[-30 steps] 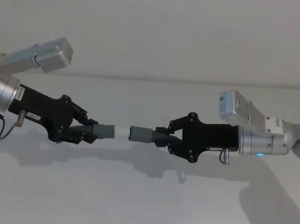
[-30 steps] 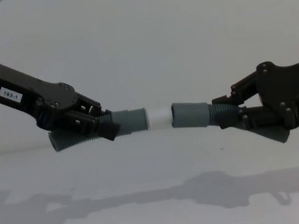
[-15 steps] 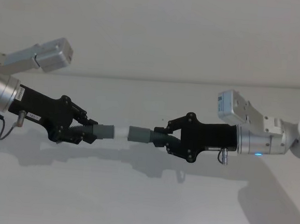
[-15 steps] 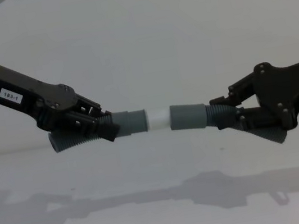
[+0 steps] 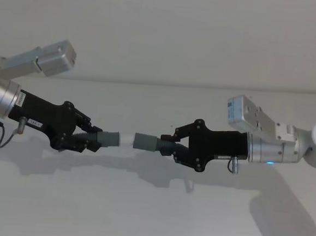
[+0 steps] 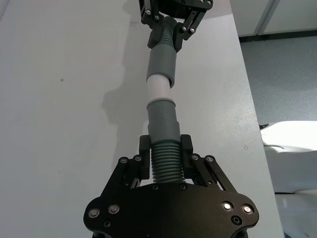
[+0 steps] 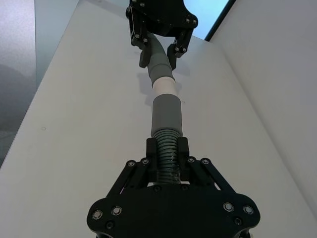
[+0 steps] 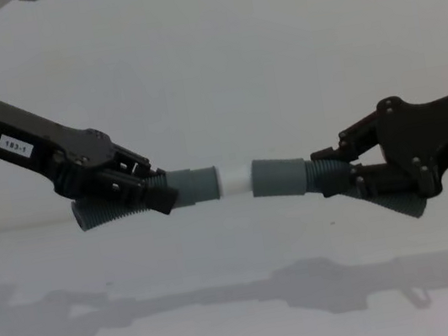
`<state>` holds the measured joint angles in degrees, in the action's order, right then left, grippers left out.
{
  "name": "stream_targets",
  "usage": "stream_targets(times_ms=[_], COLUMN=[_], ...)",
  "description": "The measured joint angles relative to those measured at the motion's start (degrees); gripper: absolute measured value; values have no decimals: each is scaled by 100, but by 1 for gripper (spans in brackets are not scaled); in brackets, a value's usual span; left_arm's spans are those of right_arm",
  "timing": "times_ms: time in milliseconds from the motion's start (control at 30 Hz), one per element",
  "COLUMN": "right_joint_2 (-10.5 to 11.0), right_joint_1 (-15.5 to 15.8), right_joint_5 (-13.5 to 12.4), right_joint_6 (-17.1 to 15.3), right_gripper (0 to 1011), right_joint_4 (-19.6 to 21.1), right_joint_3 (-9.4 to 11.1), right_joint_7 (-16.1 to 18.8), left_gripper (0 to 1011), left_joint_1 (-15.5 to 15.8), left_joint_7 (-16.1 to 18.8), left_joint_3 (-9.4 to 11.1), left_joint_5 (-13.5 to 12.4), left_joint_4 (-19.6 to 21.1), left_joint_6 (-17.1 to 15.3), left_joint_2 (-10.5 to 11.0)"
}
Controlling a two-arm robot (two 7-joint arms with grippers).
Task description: Use both hands to pick up one end of the pipe from the table, align the ends, and insert them.
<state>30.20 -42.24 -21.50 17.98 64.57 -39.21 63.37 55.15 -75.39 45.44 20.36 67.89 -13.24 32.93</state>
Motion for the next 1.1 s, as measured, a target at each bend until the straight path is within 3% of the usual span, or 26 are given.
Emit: stream_targets(times_ms=[1100], right_joint_2=[10], right_joint_1=[-23], right_joint_5=[-51], right_joint_6=[39], right_gripper=[215], right_joint_4=[-10], right_joint_3=[-68], right_joint_7=[-70], left_gripper=[325], left_joint_1=[15], left_joint_7=[45], left_joint_3=[67], left_joint_5=[77], left_joint_4=[21], left_joint_6=[-44], left_joint_2=[35])
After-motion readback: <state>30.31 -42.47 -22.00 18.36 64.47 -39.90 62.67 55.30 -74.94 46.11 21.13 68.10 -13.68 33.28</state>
